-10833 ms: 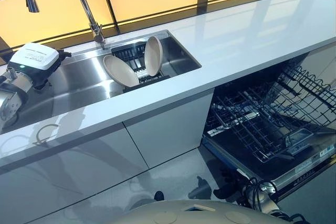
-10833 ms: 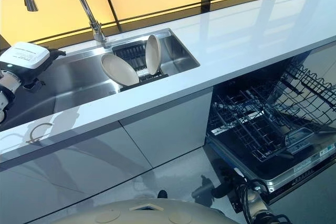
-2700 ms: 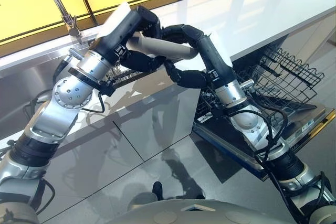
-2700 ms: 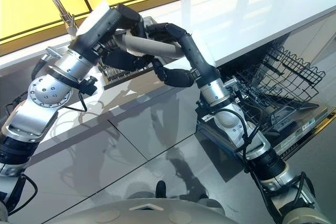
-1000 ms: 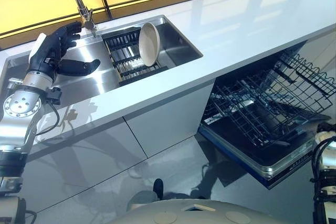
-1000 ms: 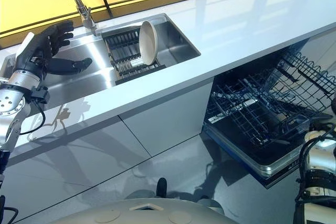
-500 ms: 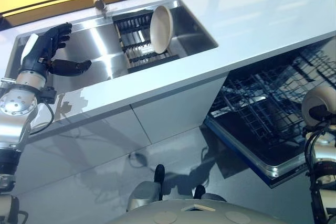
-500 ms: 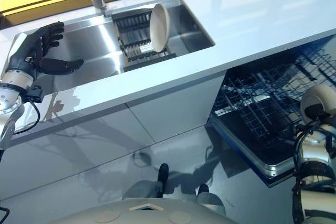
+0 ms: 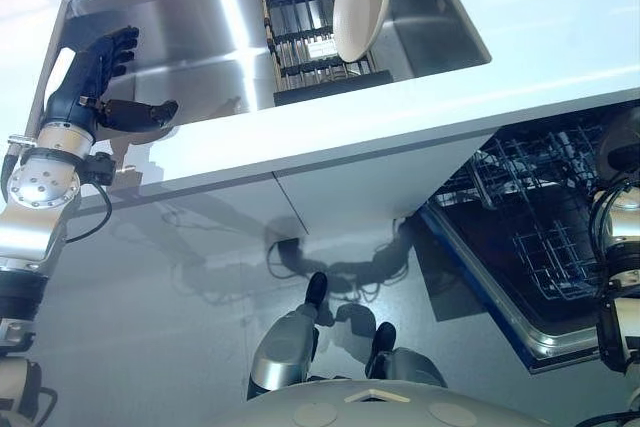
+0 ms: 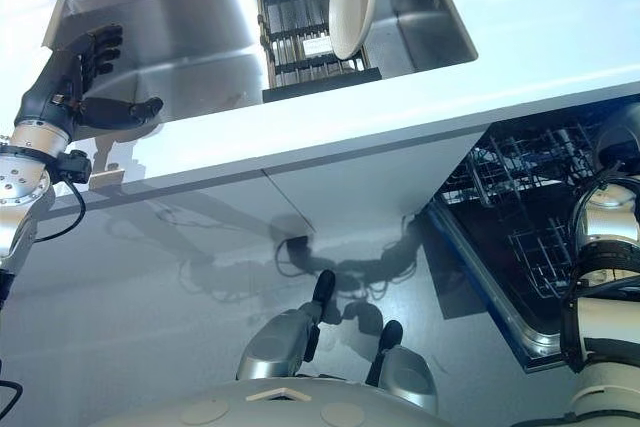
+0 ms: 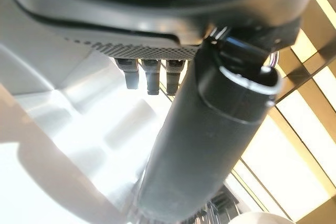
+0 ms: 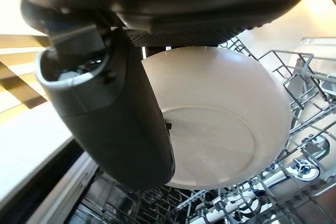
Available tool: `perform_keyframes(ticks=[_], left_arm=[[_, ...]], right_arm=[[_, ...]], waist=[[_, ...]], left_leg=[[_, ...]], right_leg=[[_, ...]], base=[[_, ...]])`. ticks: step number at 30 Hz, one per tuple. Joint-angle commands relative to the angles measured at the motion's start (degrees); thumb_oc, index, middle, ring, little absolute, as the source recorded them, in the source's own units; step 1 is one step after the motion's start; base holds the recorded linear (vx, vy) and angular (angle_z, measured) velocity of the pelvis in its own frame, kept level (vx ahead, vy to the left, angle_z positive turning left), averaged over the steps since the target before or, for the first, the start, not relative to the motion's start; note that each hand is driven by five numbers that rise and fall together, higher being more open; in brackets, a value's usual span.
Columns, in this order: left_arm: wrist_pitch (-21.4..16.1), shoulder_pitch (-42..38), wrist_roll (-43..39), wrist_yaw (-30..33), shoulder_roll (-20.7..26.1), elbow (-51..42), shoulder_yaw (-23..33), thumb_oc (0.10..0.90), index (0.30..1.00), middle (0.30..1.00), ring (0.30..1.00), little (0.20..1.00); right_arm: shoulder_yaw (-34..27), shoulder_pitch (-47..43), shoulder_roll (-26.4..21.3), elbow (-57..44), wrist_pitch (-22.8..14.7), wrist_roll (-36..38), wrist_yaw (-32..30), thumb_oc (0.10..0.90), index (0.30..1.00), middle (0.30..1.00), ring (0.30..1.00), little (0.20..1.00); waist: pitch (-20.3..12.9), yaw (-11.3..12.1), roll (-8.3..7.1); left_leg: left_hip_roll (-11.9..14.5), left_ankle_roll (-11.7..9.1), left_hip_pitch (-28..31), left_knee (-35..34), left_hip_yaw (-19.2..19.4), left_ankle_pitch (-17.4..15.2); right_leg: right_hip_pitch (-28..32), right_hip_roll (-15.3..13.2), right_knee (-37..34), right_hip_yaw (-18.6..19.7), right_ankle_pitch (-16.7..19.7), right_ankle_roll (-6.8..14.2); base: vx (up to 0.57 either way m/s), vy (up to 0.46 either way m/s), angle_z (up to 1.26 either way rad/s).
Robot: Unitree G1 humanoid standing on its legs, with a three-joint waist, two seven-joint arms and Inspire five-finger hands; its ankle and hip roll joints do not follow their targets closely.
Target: Pick up plates and place into dishwasher.
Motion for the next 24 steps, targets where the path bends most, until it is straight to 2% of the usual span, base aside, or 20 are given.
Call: perform_keyframes(ticks=[1,3,6,8,11,16,18,19,20,24], left_arm=[[-4.69,-6.44,0.68,3.73,3.64,-1.93,3.59,0.800,0.900,0.900,0.900,0.900],[-4.48,-6.33,0.72,4.01,3.59,-2.51,3.46,0.800,0.900,0.900,0.900,0.900],[-4.24,-6.13,0.77,3.99,3.53,-3.10,3.35,0.800,0.900,0.900,0.900,0.900],[-3.76,-6.05,0.94,3.80,3.27,-3.69,3.45,0.800,0.900,0.900,0.900,0.900],[-3.64,-6.25,0.78,3.31,3.10,-3.85,3.16,0.800,0.900,0.900,0.900,0.900],[-3.32,-5.89,0.72,3.26,2.92,-4.81,2.90,0.800,0.900,0.900,0.900,0.900],[-3.41,-5.58,0.90,3.00,2.65,-4.70,3.05,0.800,0.900,0.900,0.900,0.900],[-3.44,-5.51,0.91,2.92,2.63,-4.64,3.09,0.800,0.900,0.900,0.900,0.900],[-3.66,-5.24,0.81,2.65,2.55,-4.50,3.28,0.800,0.900,0.900,0.900,0.900],[-4.07,-4.22,1.02,1.93,1.79,-4.49,3.97,0.800,0.900,0.900,0.900,0.900]], right_arm=[[6.25,-2.21,-12.33,-3.66,0.61,-6.38,2.18,0.100,0.300,0.300,0.300,0.200],[7.47,-1.11,-11.57,-2.25,2.50,-7.84,4.49,0.100,0.300,0.300,0.300,0.200],[8.03,0.20,-11.11,-1.27,3.17,-9.58,6.18,0.100,0.300,0.300,0.300,0.200],[8.05,1.07,-10.79,-0.65,2.46,-9.58,7.47,0.100,0.300,0.300,0.300,0.200],[9.52,2.10,-10.77,-0.68,1.40,-14.91,10.45,0.100,0.300,0.300,0.300,0.200],[13.11,3.96,-11.99,-5.13,-0.62,-19.75,14.89,0.100,0.300,0.300,0.300,0.200],[13.54,4.83,-11.85,-7.17,-1.41,-19.60,15.16,0.701,0.815,0.815,0.815,0.801],[13.54,4.96,-11.83,-7.51,-1.47,-19.61,15.24,0.701,0.815,0.815,0.815,0.801],[13.42,5.28,-11.82,-8.21,-1.92,-19.74,15.51,0.800,0.900,0.900,0.900,0.900],[13.05,6.16,-11.66,-10.17,-3.72,-20.09,16.33,0.800,0.900,0.900,0.900,0.900]], waist=[[-3.23,-1.48,0.09],[-2.97,-1.70,0.09],[-2.71,-1.84,0.02],[-2.51,-1.97,-0.03],[-2.19,-2.15,-0.13],[-2.03,-2.79,-0.88],[-2.07,-3.17,-1.16],[-2.09,-3.22,-1.22],[-2.17,-3.33,-1.38],[-2.46,-3.66,-1.86]], left_leg=[[-1.31,-2.54,-1.99,7.48,2.22,-9.94],[-1.26,-2.42,-1.94,7.12,2.50,-9.70],[-1.14,-2.37,-1.80,7.01,2.76,-9.64],[-1.09,-2.35,-1.68,7.01,2.86,-9.63],[-0.97,-2.35,-1.83,7.05,2.96,-9.40],[-0.84,-2.19,-1.50,6.82,3.55,-9.20],[-0.78,-2.10,-1.09,6.57,3.73,-9.21],[-0.77,-2.08,-1.00,6.54,3.78,-9.23],[-0.76,-2.03,-0.78,6.47,3.88,-9.27],[-0.66,-1.96,0.02,6.35,4.36,-9.46]], right_leg=[[-5.04,0.20,3.83,0.46,-2.25,-0.95],[-5.26,0.25,3.77,0.79,-2.11,-0.93],[-5.19,0.26,3.58,1.04,-1.92,-0.78],[-5.14,0.31,3.63,1.34,-1.86,-0.73],[-5.54,0.25,3.99,1.69,-1.67,-0.53],[-5.40,0.48,3.65,2.55,-1.31,-0.28],[-5.19,0.70,3.36,3.15,-1.16,-0.18],[-5.11,0.73,3.29,3.23,-1.14,-0.16],[-4.91,0.82,3.09,3.44,-1.07,-0.11],[-4.09,1.04,2.49,4.03,-0.85,0.09]], base=[[-0.06,0.010,0.04],[-0.04,0.007,0.02],[0.00,0.000,0.00],[-0.01,-0.005,-0.02],[-0.04,-0.007,-0.01],[-0.01,0.000,0.00],[0.00,0.000,0.00],[0.00,0.000,0.00],[0.00,0.000,0.00],[-0.01,0.012,-0.07]])
